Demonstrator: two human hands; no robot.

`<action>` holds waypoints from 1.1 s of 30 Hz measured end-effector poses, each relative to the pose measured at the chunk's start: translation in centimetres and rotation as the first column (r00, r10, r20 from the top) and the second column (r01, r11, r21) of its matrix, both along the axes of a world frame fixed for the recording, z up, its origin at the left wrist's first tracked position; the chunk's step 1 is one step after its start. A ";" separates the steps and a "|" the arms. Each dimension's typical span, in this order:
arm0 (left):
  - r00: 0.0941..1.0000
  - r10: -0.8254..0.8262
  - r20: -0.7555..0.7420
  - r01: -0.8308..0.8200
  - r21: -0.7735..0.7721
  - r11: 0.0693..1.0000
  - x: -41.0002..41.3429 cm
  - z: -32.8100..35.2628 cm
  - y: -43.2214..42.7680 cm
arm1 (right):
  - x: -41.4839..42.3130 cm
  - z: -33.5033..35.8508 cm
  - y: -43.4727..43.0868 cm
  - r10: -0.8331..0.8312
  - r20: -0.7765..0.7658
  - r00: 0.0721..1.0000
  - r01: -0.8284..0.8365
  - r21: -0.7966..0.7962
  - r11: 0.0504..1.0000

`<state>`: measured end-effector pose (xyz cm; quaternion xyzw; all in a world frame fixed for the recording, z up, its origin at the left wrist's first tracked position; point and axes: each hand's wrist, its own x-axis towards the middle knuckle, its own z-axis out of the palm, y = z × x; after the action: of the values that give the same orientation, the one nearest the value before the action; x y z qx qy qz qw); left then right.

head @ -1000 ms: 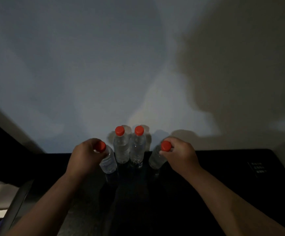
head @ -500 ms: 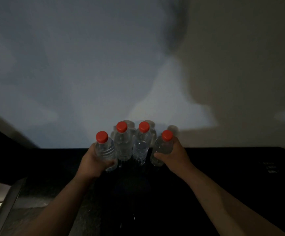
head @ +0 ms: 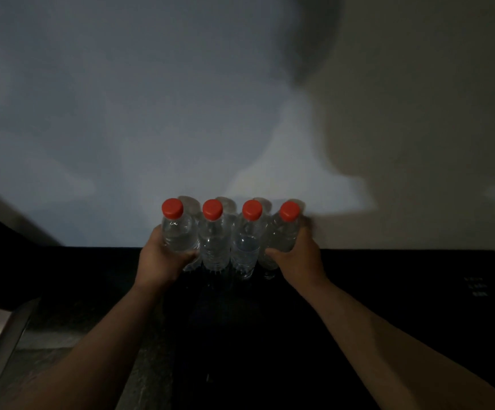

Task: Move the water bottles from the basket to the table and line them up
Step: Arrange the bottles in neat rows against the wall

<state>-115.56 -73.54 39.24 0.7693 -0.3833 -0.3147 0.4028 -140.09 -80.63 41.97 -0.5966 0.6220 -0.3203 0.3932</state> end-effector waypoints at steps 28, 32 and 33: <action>1.000 0.015 0.004 -0.015 0.292 0.956 -3.6 0.4 1.8 | 1.5 -2.9 2.2 -0.055 -0.066 0.996 0.074 0.333 0.940; 0.952 -0.303 0.034 0.264 0.406 0.875 -4.9 4.7 5.7 | -0.6 0.3 5.1 0.178 -0.208 0.962 -0.054 0.493 0.868; 0.932 -0.363 -0.015 0.343 0.364 0.866 -5.5 6.0 7.2 | -0.9 1.3 6.0 0.245 -0.204 0.948 -0.112 0.507 0.855</action>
<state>-121.01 -66.34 45.27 0.7551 -0.4637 -0.4271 0.1798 -140.95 -74.63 43.28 -0.5700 0.6704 -0.0332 0.4739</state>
